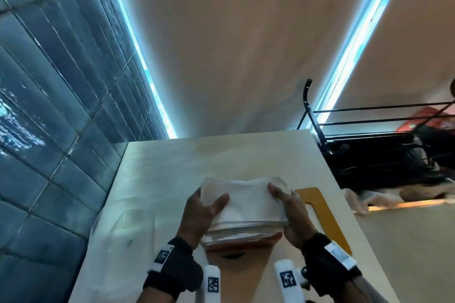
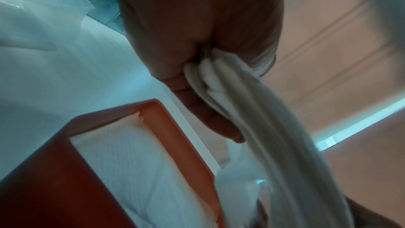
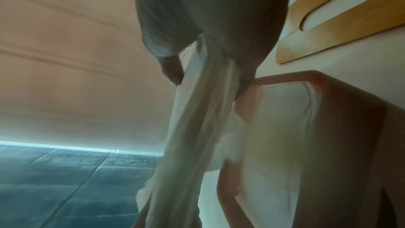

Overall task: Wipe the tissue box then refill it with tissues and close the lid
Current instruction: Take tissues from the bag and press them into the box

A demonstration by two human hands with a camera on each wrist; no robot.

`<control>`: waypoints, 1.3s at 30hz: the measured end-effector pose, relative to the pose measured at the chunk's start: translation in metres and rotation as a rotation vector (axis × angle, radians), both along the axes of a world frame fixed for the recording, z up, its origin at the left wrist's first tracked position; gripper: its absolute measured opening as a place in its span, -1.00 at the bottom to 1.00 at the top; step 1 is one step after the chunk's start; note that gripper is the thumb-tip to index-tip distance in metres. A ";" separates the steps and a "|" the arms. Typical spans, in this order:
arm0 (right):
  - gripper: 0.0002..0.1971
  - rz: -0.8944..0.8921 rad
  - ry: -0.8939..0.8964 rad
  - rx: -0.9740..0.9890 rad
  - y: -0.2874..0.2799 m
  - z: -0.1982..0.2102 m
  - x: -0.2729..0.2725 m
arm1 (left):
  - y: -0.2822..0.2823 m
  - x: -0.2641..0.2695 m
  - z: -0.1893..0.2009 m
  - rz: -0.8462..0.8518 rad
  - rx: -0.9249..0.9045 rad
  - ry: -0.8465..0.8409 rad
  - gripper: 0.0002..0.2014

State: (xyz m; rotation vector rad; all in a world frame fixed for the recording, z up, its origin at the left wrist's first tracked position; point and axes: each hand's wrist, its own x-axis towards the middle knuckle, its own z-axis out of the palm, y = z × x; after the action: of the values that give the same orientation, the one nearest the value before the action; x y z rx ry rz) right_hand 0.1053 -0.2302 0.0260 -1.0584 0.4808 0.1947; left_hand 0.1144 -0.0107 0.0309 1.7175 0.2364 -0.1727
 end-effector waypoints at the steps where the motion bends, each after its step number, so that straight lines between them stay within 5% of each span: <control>1: -0.52 -0.002 0.013 0.023 -0.002 0.000 0.000 | -0.001 -0.002 0.002 -0.006 -0.030 0.006 -0.63; 6: -0.58 0.151 0.101 0.246 -0.009 0.008 -0.007 | 0.002 -0.006 0.012 -0.047 -0.174 0.066 -0.63; 9: -0.62 0.183 0.061 0.203 -0.011 0.010 -0.004 | 0.008 -0.002 0.006 -0.030 -0.084 0.100 -0.50; 16: -0.73 0.034 -0.066 -0.630 0.007 -0.008 0.011 | 0.007 0.002 -0.014 -0.013 0.421 0.052 -0.43; 20: -0.58 0.129 -0.183 -0.929 0.014 -0.023 0.014 | 0.000 0.000 -0.023 -0.097 0.595 -0.038 -0.35; 27: -0.52 0.317 -0.215 -1.236 0.016 -0.040 0.014 | -0.005 0.004 -0.037 -0.243 0.893 0.004 -0.27; 32: -0.43 0.472 -0.568 -1.563 0.021 -0.040 0.004 | -0.013 -0.003 -0.035 -0.314 1.157 -0.200 -0.36; 36: -0.39 0.847 -0.408 -1.624 0.027 -0.042 -0.005 | -0.026 -0.008 -0.039 -0.540 1.255 -0.080 -0.46; 39: -0.36 0.916 -0.315 -1.668 0.029 -0.048 -0.007 | -0.031 -0.005 -0.044 -0.598 1.293 -0.041 -0.45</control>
State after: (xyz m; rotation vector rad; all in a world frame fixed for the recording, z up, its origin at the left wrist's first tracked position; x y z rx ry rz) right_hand 0.0980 -0.2015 -0.0218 -2.8620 -0.3285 0.4362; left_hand 0.1092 -0.0412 -0.0129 3.0459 -0.2962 -0.4911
